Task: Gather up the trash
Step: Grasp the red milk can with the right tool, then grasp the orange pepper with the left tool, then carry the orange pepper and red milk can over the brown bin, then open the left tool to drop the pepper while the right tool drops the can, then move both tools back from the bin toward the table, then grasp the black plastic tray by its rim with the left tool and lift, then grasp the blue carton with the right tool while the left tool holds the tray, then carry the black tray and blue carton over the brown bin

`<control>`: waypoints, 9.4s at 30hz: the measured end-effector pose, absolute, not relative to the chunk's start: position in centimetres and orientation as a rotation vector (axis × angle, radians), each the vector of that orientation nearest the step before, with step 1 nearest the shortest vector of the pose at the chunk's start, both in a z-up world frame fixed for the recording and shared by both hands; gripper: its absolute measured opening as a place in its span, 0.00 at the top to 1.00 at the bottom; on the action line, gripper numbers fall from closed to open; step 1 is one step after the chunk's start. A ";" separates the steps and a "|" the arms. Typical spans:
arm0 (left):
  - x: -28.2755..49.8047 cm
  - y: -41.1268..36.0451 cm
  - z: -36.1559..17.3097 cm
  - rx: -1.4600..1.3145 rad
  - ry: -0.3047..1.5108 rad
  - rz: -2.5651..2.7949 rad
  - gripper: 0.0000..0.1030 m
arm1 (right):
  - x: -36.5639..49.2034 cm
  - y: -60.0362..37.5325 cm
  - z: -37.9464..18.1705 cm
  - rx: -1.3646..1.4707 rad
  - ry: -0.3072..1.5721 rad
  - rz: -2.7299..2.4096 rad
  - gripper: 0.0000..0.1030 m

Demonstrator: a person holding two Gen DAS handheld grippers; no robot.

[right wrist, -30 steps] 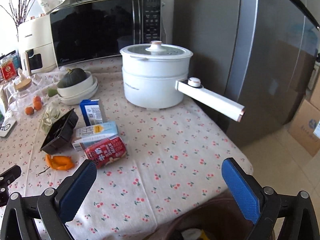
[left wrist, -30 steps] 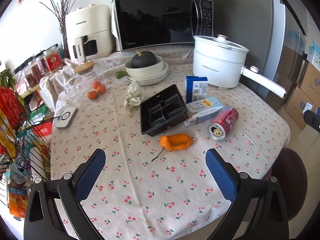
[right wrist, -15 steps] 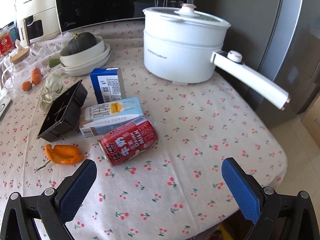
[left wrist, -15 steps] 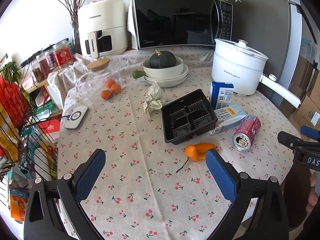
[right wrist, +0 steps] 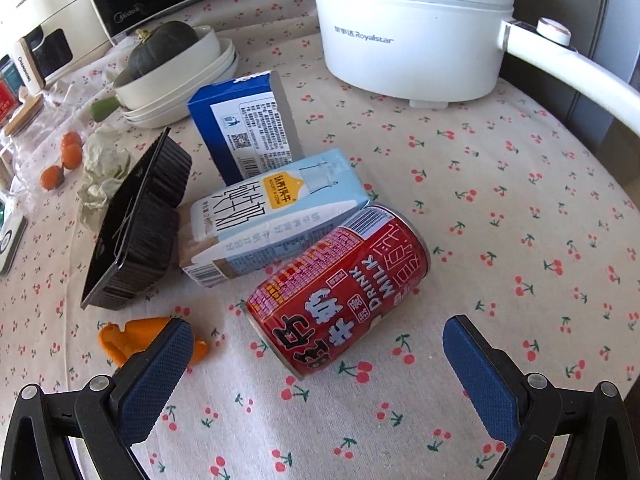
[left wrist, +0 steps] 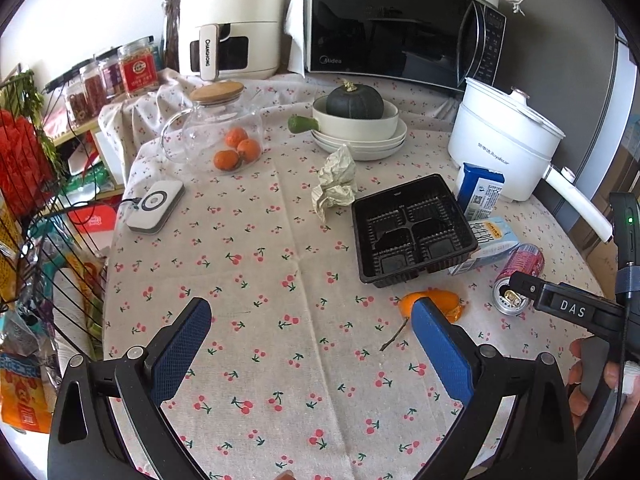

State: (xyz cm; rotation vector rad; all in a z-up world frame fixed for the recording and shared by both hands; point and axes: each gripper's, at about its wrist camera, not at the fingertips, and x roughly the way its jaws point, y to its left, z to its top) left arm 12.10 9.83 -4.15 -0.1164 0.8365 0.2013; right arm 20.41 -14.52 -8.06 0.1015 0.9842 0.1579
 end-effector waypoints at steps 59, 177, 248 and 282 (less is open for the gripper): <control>18.4 1.0 -11.2 -0.141 1.068 -0.168 0.80 | 12.1 -29.7 -5.0 0.285 1.096 0.216 0.47; 27.4 3.5 -9.0 -0.311 1.137 -0.108 0.25 | 15.6 -27.2 -7.1 -0.034 1.118 0.140 0.04; 12.7 8.7 -2.3 -0.205 0.833 -0.003 0.44 | 18.3 -15.2 2.8 -0.031 0.842 0.248 0.40; 6.3 -10.8 -4.5 0.002 0.936 -0.411 0.43 | 4.0 -28.8 -0.9 0.010 0.907 0.107 0.40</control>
